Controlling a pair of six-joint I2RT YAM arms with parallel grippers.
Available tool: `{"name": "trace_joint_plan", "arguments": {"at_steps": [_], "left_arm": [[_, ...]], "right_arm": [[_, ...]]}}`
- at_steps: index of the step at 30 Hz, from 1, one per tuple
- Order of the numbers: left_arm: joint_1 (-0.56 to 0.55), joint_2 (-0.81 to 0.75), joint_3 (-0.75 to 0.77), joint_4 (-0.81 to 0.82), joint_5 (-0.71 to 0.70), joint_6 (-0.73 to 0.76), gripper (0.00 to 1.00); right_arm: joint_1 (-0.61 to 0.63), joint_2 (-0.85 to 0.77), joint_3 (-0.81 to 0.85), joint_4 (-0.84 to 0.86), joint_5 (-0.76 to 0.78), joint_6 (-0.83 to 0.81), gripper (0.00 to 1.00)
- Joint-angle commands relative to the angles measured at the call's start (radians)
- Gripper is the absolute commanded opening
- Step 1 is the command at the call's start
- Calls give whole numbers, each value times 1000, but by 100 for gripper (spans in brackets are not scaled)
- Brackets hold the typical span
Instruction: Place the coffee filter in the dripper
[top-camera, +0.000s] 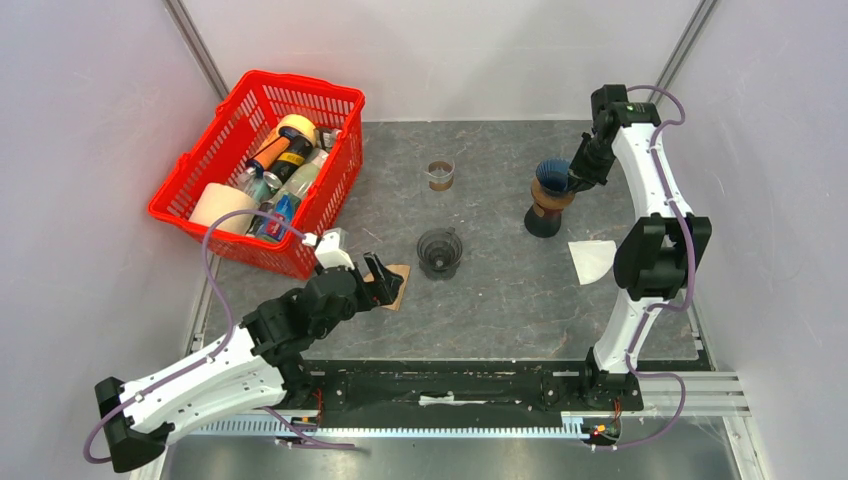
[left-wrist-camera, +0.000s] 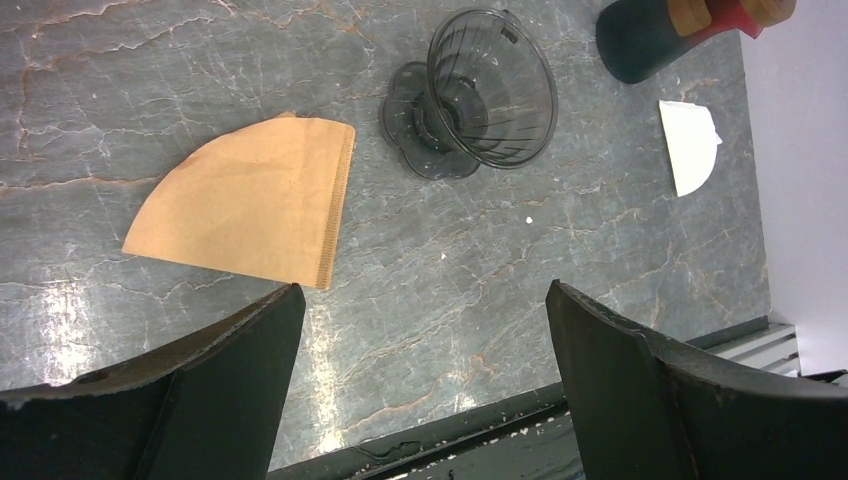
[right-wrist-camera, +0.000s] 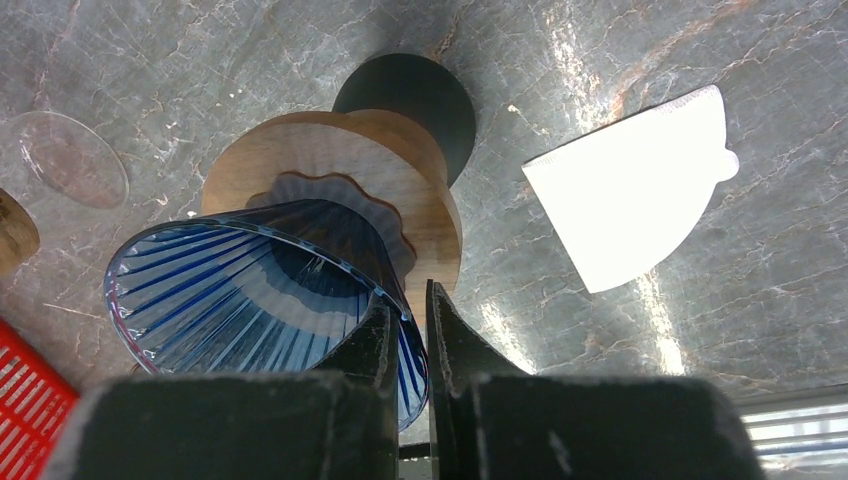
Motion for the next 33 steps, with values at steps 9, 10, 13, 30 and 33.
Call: {"name": "trace_joint_plan", "arguments": {"at_steps": [9, 10, 13, 30, 33], "left_arm": [[0, -13, 0, -10, -17, -49, 97], [0, -14, 1, -12, -16, -52, 97], [0, -17, 3, -14, -10, -55, 97], [0, -40, 19, -19, 21, -61, 97], [-2, -43, 17, -19, 28, -61, 97]], "right_arm": [[-8, 176, -223, -101, 204, -77, 0], [-11, 174, -227, -95, 192, -79, 0], [-13, 164, -223, -81, 168, -90, 0], [-17, 120, -11, -117, 3, -103, 20], [-17, 122, 40, -128, -6, -96, 22]]}}
